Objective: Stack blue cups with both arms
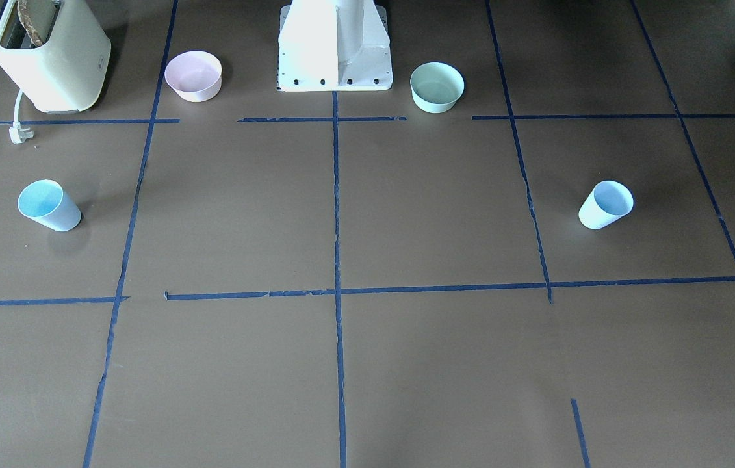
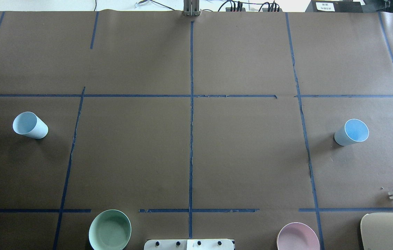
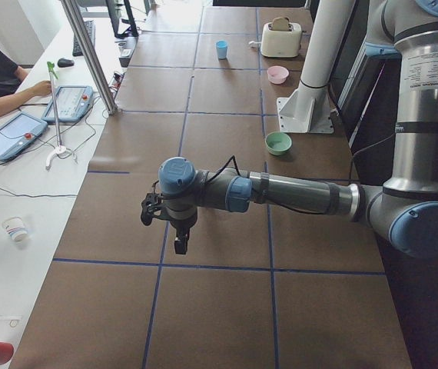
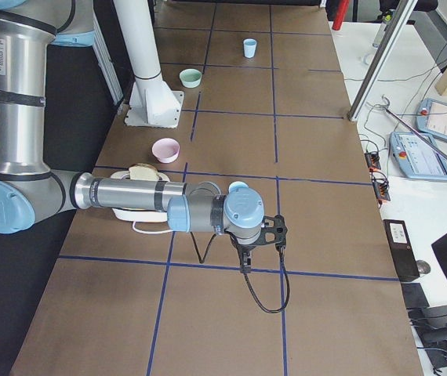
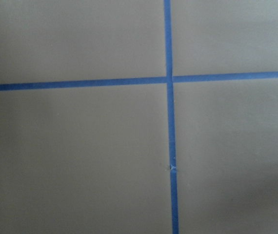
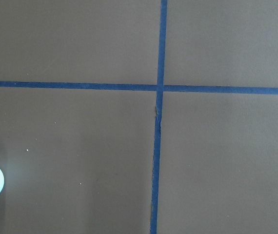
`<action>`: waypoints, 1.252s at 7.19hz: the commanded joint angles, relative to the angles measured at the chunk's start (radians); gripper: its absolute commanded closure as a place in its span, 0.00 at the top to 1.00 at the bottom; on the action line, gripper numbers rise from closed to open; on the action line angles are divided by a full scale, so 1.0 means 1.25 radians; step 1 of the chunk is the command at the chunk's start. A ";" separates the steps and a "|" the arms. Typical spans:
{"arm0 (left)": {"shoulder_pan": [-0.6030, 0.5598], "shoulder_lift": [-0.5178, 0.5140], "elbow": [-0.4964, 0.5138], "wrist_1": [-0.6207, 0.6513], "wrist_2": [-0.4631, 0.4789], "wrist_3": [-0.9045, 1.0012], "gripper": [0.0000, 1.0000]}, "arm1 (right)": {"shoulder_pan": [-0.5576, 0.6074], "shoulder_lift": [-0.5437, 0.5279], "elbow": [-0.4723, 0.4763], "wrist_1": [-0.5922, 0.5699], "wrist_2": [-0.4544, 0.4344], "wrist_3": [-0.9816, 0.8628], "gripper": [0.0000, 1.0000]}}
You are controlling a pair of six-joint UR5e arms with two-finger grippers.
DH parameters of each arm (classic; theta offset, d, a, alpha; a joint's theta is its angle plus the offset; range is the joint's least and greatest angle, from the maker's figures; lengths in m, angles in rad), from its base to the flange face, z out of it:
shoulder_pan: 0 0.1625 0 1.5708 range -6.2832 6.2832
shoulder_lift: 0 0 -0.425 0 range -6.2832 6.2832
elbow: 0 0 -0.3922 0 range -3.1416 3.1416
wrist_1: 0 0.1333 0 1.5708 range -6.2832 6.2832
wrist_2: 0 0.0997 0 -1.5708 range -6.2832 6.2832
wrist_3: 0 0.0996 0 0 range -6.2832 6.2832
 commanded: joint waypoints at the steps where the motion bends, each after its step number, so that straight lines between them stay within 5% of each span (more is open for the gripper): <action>1: 0.096 0.000 -0.091 -0.009 -0.001 -0.140 1.00 | 0.000 0.006 0.011 0.001 0.001 0.000 1.00; 5: 0.320 0.006 -0.035 -0.292 0.110 -0.520 1.00 | 0.000 0.004 0.011 0.009 -0.001 -0.002 1.00; 9: 0.382 -0.002 0.055 -0.391 0.125 -0.542 1.00 | 0.000 0.003 0.011 0.009 0.003 -0.001 1.00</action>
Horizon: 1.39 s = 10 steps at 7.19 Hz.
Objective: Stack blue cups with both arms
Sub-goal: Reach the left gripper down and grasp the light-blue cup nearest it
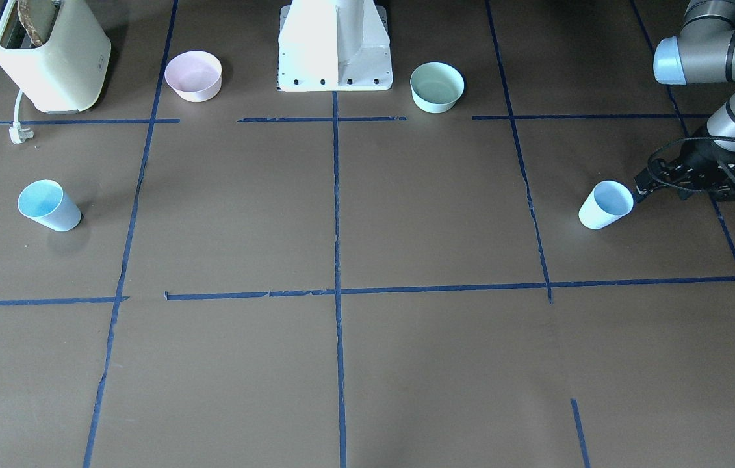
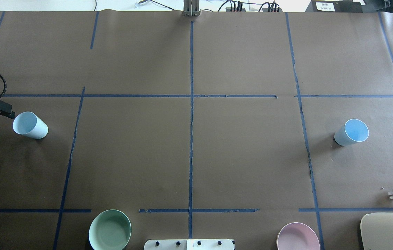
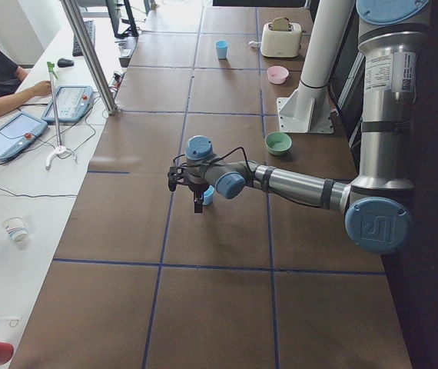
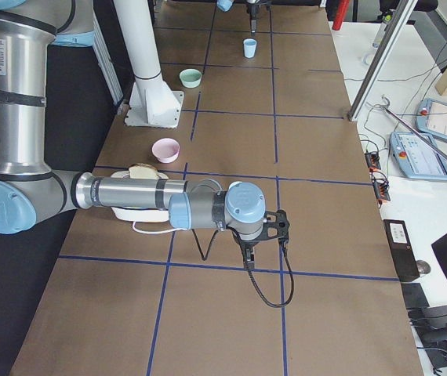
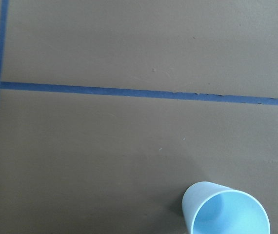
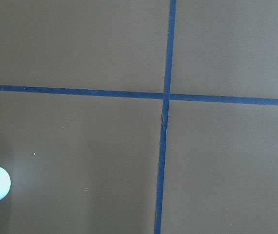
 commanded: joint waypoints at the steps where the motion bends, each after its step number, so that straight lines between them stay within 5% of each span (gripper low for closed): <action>1: 0.026 -0.007 0.016 -0.018 -0.001 -0.013 1.00 | 0.000 0.000 0.001 0.000 0.001 0.000 1.00; 5: 0.069 -0.018 0.028 -0.015 0.001 -0.016 1.00 | 0.000 0.000 0.001 0.000 0.001 0.001 1.00; 6: 0.070 -0.024 0.034 -0.015 0.000 -0.035 0.77 | 0.000 0.000 0.002 0.000 0.002 0.000 1.00; 7: 0.070 -0.037 0.040 -0.015 0.000 -0.061 0.32 | 0.000 0.000 0.001 0.000 0.002 0.000 1.00; 8: 0.070 -0.039 0.045 -0.015 -0.001 -0.062 0.08 | 0.000 0.000 0.001 0.000 0.002 0.000 1.00; 10: 0.069 -0.043 0.034 -0.005 -0.008 -0.063 0.00 | 0.000 0.001 0.003 0.000 0.001 0.000 1.00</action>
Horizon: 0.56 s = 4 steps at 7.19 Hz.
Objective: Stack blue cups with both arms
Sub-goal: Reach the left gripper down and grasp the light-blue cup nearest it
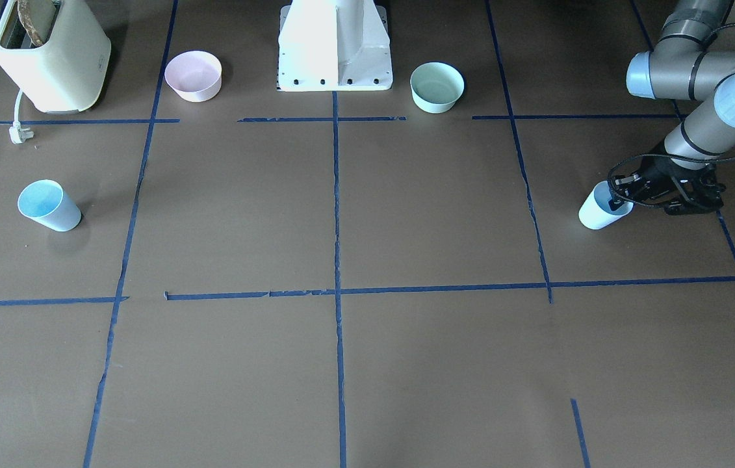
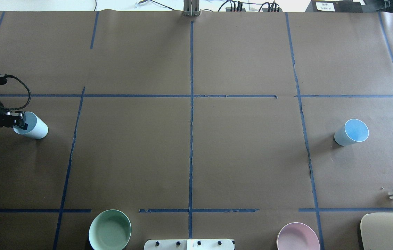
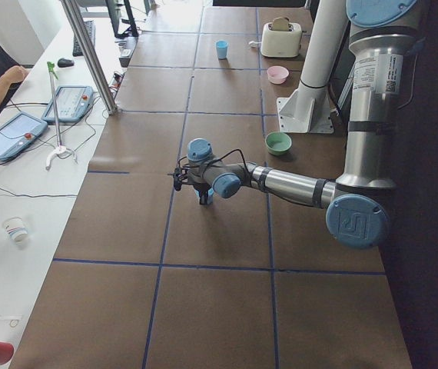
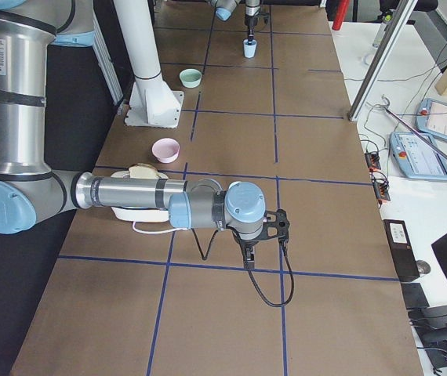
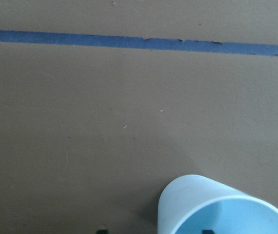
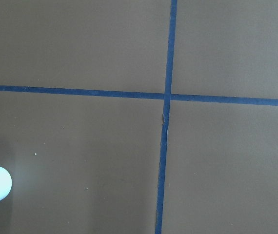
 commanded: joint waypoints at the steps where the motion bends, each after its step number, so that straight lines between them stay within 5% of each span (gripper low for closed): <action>1: -0.005 -0.003 -0.022 0.018 -0.044 -0.002 0.00 | 0.000 0.001 0.005 0.001 -0.001 0.000 1.00; 2: -0.035 -0.015 -0.052 0.060 -0.096 -0.003 0.00 | 0.000 0.001 0.006 0.001 0.000 0.000 1.00; 4: -0.050 -0.114 -0.168 0.312 -0.090 -0.014 0.00 | 0.000 -0.001 0.008 0.001 0.000 0.000 1.00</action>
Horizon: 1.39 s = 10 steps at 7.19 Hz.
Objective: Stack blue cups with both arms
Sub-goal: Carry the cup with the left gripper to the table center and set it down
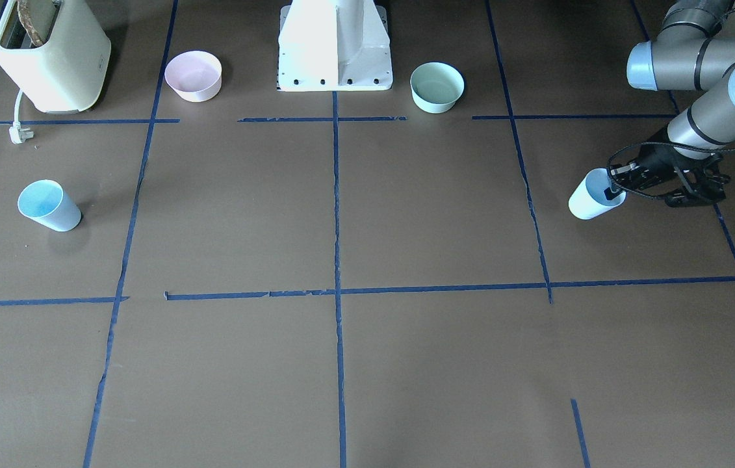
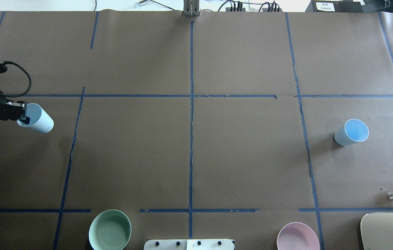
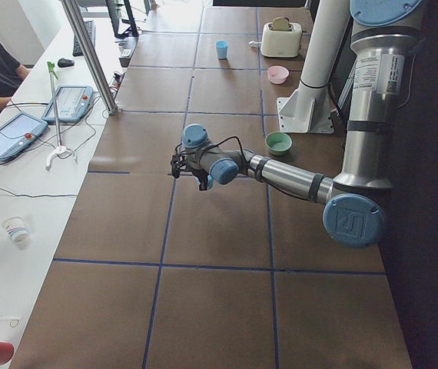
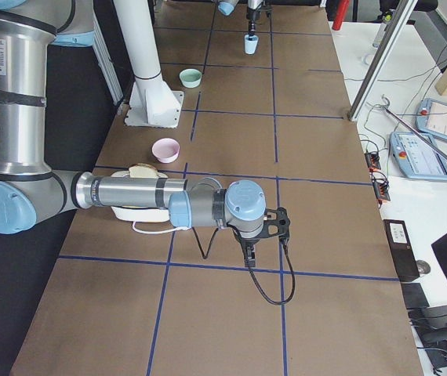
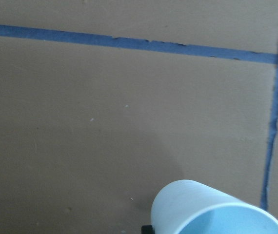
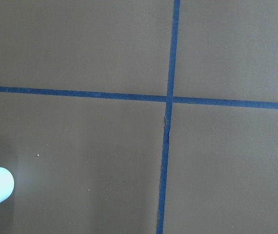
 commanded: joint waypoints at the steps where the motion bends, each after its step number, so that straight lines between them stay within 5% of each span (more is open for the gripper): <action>1: -0.001 -0.128 -0.100 0.235 0.017 -0.057 0.00 | 0.000 -0.001 0.003 0.000 0.003 -0.001 1.00; 4: 0.208 -0.345 -0.060 0.257 0.130 -0.381 0.00 | 0.000 0.000 0.002 0.000 0.003 -0.001 1.00; 6: 0.314 -0.507 0.091 0.245 0.249 -0.466 0.00 | 0.000 0.001 0.003 0.000 0.003 0.000 1.00; 10: 0.377 -0.622 0.287 0.134 0.302 -0.509 0.00 | 0.000 0.001 0.002 0.000 0.003 0.001 1.00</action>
